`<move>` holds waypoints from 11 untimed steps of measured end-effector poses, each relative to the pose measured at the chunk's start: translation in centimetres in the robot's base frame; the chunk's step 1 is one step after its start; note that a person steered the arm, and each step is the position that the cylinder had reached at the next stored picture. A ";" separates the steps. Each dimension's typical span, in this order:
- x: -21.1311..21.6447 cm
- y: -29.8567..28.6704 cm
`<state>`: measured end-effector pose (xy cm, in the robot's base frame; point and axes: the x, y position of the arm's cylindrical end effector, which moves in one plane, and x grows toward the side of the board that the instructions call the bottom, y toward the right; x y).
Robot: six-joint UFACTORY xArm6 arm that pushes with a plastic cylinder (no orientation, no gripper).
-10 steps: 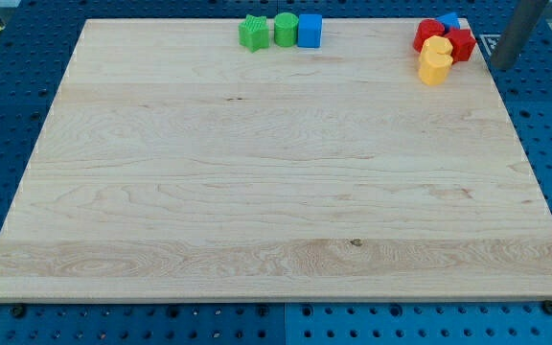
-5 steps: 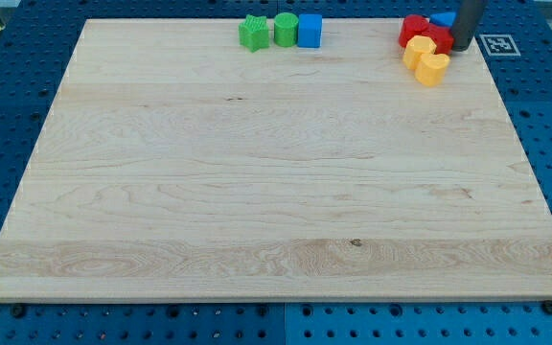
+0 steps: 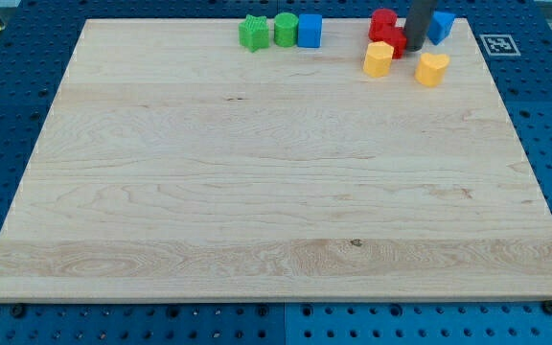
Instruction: Move the red star to the bottom left of the yellow hexagon
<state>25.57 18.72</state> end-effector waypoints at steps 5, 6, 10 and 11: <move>-4.5 -7.6; -2.7 -8.6; 3.3 -10.2; 5.8 -10.2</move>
